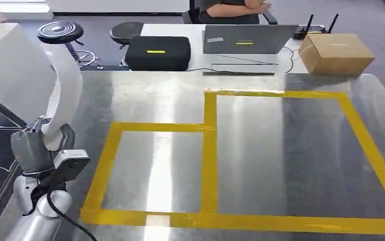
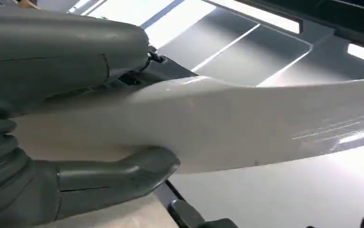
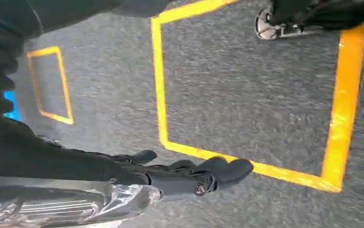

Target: Take the parts from the cabinet and place them on the table.

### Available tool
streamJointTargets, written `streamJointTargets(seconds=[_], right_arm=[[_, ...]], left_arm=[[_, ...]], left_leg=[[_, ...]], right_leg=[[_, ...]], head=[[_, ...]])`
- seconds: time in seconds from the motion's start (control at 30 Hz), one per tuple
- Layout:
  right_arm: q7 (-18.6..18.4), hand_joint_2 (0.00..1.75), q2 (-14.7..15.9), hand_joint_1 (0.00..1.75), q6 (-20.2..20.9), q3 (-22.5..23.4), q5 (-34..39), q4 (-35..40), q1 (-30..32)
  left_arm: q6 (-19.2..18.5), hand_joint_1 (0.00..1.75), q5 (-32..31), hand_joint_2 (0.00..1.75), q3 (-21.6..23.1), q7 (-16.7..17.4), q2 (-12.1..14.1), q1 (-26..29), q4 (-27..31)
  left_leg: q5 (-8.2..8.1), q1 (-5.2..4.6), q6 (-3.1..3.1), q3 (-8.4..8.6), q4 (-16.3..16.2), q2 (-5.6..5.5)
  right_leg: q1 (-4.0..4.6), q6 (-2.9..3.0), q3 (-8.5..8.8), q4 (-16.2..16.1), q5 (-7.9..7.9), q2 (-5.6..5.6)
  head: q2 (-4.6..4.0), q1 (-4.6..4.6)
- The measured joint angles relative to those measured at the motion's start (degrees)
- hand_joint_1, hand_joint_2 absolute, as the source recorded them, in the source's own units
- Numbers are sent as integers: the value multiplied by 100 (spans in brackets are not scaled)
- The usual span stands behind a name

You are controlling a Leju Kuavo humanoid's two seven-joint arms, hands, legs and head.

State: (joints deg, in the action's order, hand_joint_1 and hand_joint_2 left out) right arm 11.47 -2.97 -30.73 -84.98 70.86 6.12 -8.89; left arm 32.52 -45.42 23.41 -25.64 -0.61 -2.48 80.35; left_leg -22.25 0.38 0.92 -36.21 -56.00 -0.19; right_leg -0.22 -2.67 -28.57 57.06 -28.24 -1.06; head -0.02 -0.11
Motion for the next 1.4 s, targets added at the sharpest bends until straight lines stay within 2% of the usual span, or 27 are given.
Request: streamJointTargets(seconds=[0.07, 0.1, 0.2, 0.23, 0.27, 0.3, 0.37, 0.43, 0.47, 0.5, 0.57, 0.6, 0.7, 0.73, 0.8, 0.87, 0.9, 0.93, 0.97, 1.07, 1.1, 1.17, 1.23, 1.27, 1.3, 1.37, 1.4], right_arm=[[0, 175, 0, 0, 0, 0, -7, 0, -16], [0, 175, 0, 0, 0, 0, -9, 0, -33], [-35, 175, 0, 0, 18, 0, -24, 0, -38], [-42, 175, 0, 0, 28, 0, -33, 0, -33], [-63, 175, 0, 0, 33, 0, -37, 0, -24], [-68, 175, 0, 0, 33, 0, -42, 0, -23], [-61, 175, 2, 0, 33, 0, -61, 0, 40], [-66, 175, 0, 0, 35, 0, -37, 0, 77], [-61, 175, 0, 0, 33, 0, -31, 0, 97], [-39, 175, 0, 0, 31, -2, -18, 0, 109], [-24, 175, -18, 0, 26, -2, -13, 2, 119], [-17, 175, -17, 0, 26, -2, -11, 2, 108], [-26, 175, -17, 0, 2, -2, -13, 0, 68], [-31, 175, -17, 0, 2, -2, -13, 0, 54], [-33, 175, -17, 0, 2, -2, -7, 0, 28], [-33, 175, -17, 0, 7, -2, 7, 0, -4], [-33, 175, -17, 0, 7, -2, 9, 0, -16], [-33, 175, -17, 0, 7, -2, 11, 0, -24], [-33, 175, -17, 0, 9, -2, 13, 0, -25], [-33, 175, -17, 0, 9, -2, 31, 0, -4], [-29, 175, -17, 0, 9, -2, 35, 0, -3], [-15, 175, -17, 0, 9, -2, 39, 0, -11], [-9, 175, -20, 0, 11, -2, 44, 0, -13], [-9, 175, -17, 0, 11, -2, 46, 0, -13], [-9, 175, -17, 0, 11, -2, 46, 0, -12], [-9, 175, -17, 0, 11, -2, 48, 0, -27], [-7, 175, -17, 0, 11, -2, 48, 0, -52]], left_arm=[[2, 175, 0, 175, -4, 0, -4, 1, 2], [2, 175, -2, 175, -2, 0, -11, -7, 2], [-48, 175, -350, 175, 7, 140, 7, -6, -7], [-59, 175, -440, 175, 15, 166, 22, -4, -20], [-59, 175, -459, 175, 26, 175, 33, -4, -31], [-59, 175, -481, 175, 28, 188, 39, -4, -39], [-57, 175, -494, 175, 33, 190, 44, -8, -44], [-74, 175, -444, 175, 37, 197, 61, -14, -55], [-136, 175, -347, 175, 37, 205, 66, -17, -55], [-188, 175, -230, 175, 39, 212, 66, -9, -55], [-210, 175, -109, 175, 37, 186, 77, -14, -50], [-212, 175, -74, 175, 42, 166, 76, -24, -46], [-214, 175, -50, 175, 44, 157, 114, -10, -46], [-216, 175, -50, 175, 44, 155, 124, -5, -46], [-216, 175, -50, 175, 44, 155, 135, -5, -46], [-219, 175, -50, 175, 44, 155, 135, -8, -46], [-221, 175, -50, 175, 44, 153, 133, -20, -46], [-223, 175, -50, 175, 46, 153, 133, -35, -46], [-223, 175, -50, 175, 46, 151, 133, -23, -46], [-225, 175, -39, 175, 41, 151, 144, -2, -46], [-230, 175, -35, 175, 42, 151, 134, -4, -46], [-230, 175, -35, 175, 39, 151, 138, 9, -46], [-229, 175, -35, 175, 39, 151, 142, 23, -46], [-232, 175, -35, 175, 39, 151, 142, 27, -46], [-232, 175, -35, 175, 39, 151, 142, 28, -46], [-232, 175, -39, 175, 39, 140, 142, 27, -46], [-230, 175, -66, 175, 39, 120, 142, 28, -44]], left_leg=[[-35, 28, -78, 141, 8, -5], [-71, 30, -110, 186, 8, -2], [-186, 16, -130, 284, 4, -2], [-227, 14, -131, 332, 3, -8], [-274, 14, -123, 394, 2, -22], [-329, 14, -109, 472, 2, -31], [-444, 19, -67, 633, 3, -35], [-491, -4, 0, 654, -24, -31], [-506, -2, 27, 647, -27, -28], [-495, -9, 46, 654, -29, -18], [-564, -3, 103, 632, -78, -15], [-717, -7, 133, 527, -291, -13], [-1326, 7, 186, -88, -1500, -14], [-1396, 7, 196, -218, -1742, -14], [-1115, 10, 192, -43, -1403, -13], [-653, 22, 191, 466, -471, -13], [-572, 36, 198, 677, -81, -14], [-735, 13, 130, 642, -23, -25], [-570, 10, 103, 614, -35, -28], [-397, 23, -46, 543, -42, -9], [-352, 23, -82, 485, -42, -7], [-257, 14, -122, 371, -47, -1], [-171, -3, -132, 248, -55, 9], [-129, -11, -132, 193, -56, 9], [-88, -14, -127, 141, -58, 8], [-28, -23, -104, 60, -59, -6], [5, -23, -77, 35, -59, -4]], right_leg=[[-6, -46, 11, 87, -117, 33], [-7, -62, -144, 408, -200, 58], [-11, -102, -1023, 1765, -767, 61], [-11, -94, -1157, 1851, -763, 61], [-10, -92, -1166, 1697, -597, 61], [-10, -87, -1071, 1314, -294, 61], [-11, -44, -754, 277, 487, 63], [20, 44, -700, 126, 428, 62], [24, 73, -710, 152, 567, 53], [38, 86, -737, 158, 561, 52], [-17, 144, -695, 87, 601, 43], [-23, 179, -697, 72, 612, 43], [-21, 223, -767, 73, 638, 44], [-21, 229, -789, 73, 655, 44], [-28, 211, -825, 74, 696, 46], [-44, 163, -854, 76, 749, 43], [-30, 125, -861, 87, 777, 40], [-11, 97, -898, 112, 806, 38], [-10, 53, -921, 94, 830, 49], [-38, -47, -947, 64, 913, 47], [-37, -72, -1030, 201, 665, 60], [-39, -121, -1297, 1079, 2, 63], [-35, -128, -1476, 1882, -390, 61], [-35, -120, -1392, 1902, -391, 62], [-31, -102, -1159, 1673, -287, 61], [-21, -35, -385, 597, 50, 62], [-5, -5, -69, 74, -35, 67]], head=[[0, 7], [0, 48], [0, 72], [0, 77], [0, 74], [0, 79], [0, 81], [0, 77], [0, 63], [0, 74], [0, 72], [0, 52], [0, 39], [0, 39], [0, 42], [0, 39], [0, 29], [0, 24], [0, 31], [0, 18], [0, 46], [0, 81], [0, 79], [0, 76], [0, 77], [0, 77], [0, 79]])
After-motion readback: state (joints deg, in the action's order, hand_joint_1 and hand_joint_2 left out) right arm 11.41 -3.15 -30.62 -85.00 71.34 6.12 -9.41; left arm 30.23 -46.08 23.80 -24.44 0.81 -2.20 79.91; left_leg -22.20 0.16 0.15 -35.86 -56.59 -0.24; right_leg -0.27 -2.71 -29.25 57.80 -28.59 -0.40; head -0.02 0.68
